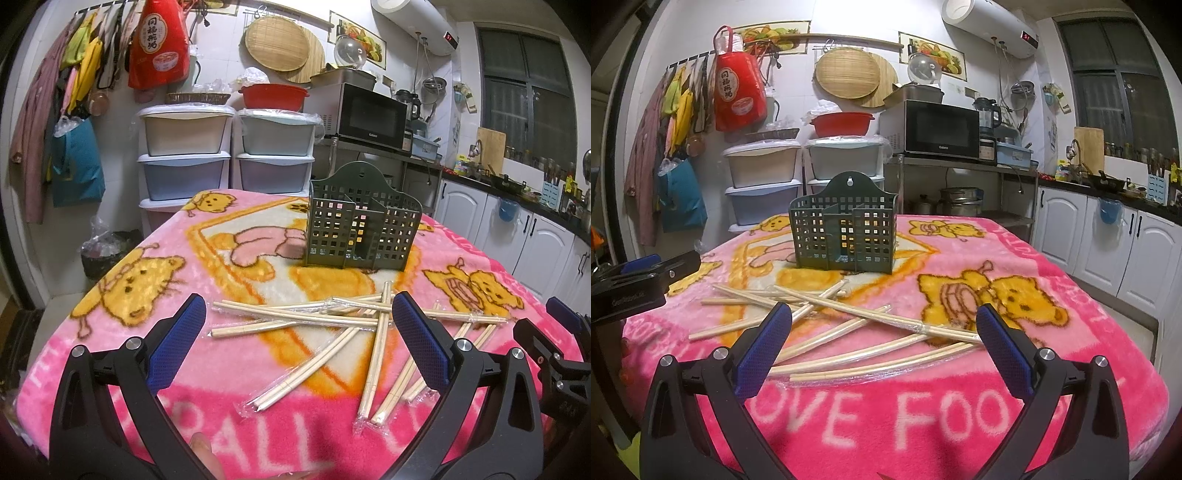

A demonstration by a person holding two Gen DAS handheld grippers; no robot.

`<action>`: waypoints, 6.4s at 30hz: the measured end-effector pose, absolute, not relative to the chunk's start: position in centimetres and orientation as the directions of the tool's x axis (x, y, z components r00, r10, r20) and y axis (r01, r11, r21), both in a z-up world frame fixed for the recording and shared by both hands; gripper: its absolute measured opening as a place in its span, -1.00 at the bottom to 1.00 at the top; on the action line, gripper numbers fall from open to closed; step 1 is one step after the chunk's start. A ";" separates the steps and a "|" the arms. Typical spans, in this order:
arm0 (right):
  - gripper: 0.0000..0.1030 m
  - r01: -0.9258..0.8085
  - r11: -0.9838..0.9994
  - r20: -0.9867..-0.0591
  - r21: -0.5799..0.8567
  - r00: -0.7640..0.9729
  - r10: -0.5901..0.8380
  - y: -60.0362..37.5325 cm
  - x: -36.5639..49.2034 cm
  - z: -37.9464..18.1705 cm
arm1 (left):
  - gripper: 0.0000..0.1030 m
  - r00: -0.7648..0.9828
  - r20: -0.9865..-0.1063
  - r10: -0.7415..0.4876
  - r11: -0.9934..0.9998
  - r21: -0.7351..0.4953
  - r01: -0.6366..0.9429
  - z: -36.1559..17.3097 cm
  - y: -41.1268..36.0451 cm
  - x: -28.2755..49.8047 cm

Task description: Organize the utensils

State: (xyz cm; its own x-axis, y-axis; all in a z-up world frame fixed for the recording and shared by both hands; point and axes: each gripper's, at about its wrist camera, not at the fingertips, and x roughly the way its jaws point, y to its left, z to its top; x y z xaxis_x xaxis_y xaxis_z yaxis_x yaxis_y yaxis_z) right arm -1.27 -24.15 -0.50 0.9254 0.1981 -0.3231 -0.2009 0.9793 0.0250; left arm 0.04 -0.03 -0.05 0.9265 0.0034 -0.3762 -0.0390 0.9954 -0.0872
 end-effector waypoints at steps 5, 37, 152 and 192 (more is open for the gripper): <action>0.88 -0.201 0.979 -0.323 0.026 0.925 0.199 -24.1 -1.2 -0.6 | 0.82 0.927 -0.376 0.005 0.996 -0.086 -0.040 0.0 -0.1 0.0; 0.88 -0.199 0.980 -0.336 0.025 0.921 0.195 -24.2 -0.9 -0.9 | 0.82 0.926 -0.378 0.004 0.995 -0.088 -0.040 0.4 -0.8 0.3; -0.89 -0.557 0.826 -0.484 0.085 0.702 0.523 -20.4 17.1 8.3 | -0.99 0.792 -0.490 -0.365 0.902 -0.395 0.171 10.8 3.9 17.1; -0.88 -0.442 0.873 -0.116 0.204 0.875 0.470 -24.6 24.7 19.2 | -0.99 0.880 -0.310 -0.360 0.911 -0.321 0.259 23.3 0.8 23.0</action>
